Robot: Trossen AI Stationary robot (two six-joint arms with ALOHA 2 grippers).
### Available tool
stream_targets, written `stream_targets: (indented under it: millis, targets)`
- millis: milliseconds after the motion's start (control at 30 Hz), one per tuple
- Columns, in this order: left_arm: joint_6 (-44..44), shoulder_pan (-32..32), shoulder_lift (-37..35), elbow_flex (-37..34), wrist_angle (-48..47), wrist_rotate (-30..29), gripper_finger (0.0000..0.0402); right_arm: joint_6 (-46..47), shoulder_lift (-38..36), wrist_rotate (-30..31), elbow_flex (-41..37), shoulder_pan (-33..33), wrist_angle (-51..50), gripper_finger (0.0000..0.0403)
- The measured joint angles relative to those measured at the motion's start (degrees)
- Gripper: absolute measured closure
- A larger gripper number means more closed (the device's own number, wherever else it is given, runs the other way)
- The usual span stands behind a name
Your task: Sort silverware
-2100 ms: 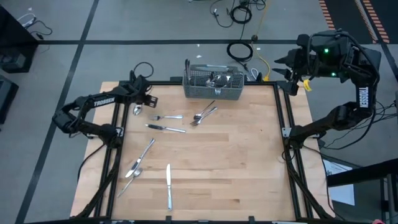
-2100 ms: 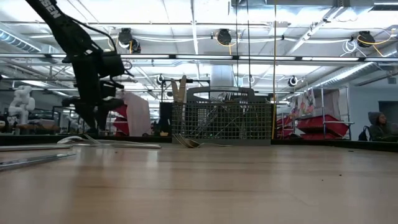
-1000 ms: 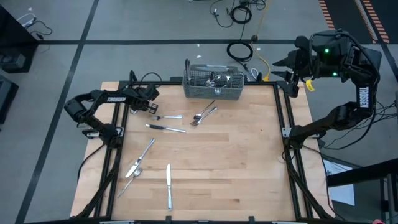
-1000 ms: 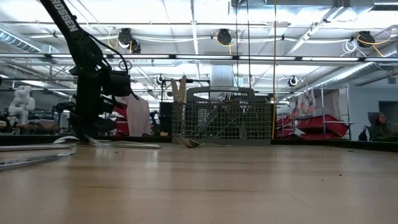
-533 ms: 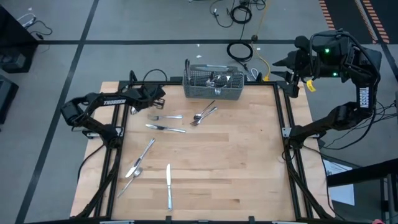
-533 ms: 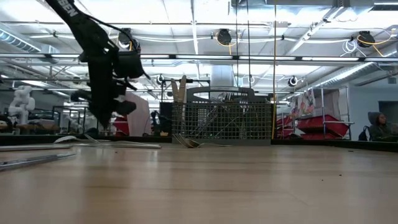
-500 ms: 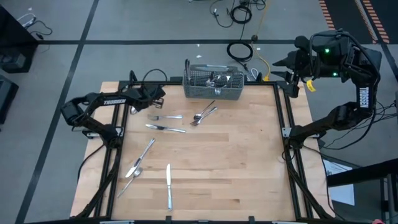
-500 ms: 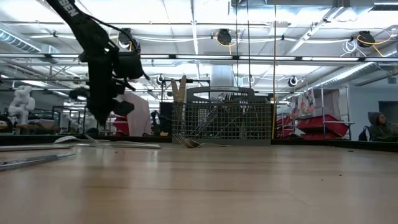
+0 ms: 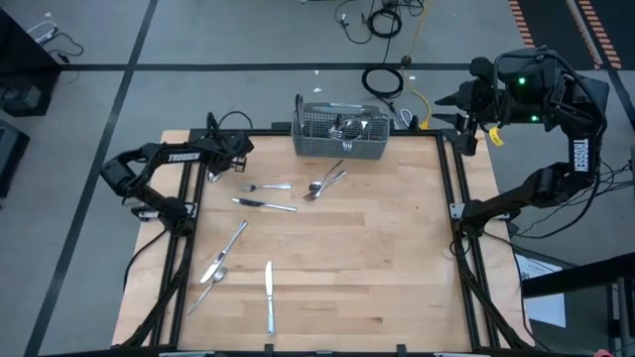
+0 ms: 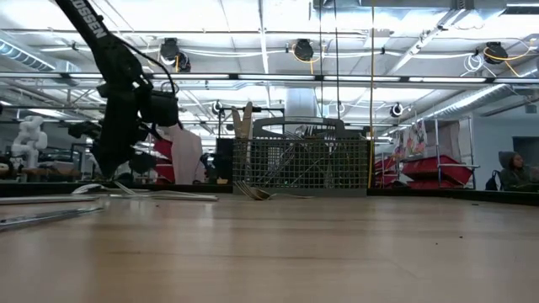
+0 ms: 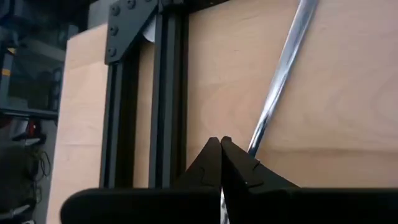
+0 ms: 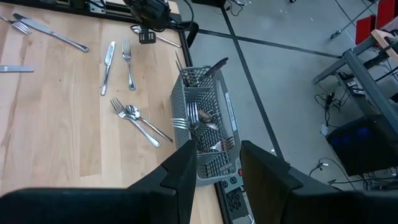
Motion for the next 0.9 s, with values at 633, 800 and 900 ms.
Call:
stream_targets:
  millis: [633,800,900]
  targets:
    - [-9.8,-8.4,4.2,0.4,-0.3,13.1,0.0401,-0.3,0.0,-0.2,0.0,0.0,0.2,0.0289]
    - [-9.8,-12.2,-0.9,0.8,1.8,26.8,0.0401,-0.8,0.0,-0.2,0.0,0.0,1.1,0.0289]
    - [-6.3,-14.5,-3.7,0.9,2.6,27.2,0.0399,-1.0,0.0,-0.2,0.0,0.0,1.2,0.0289]
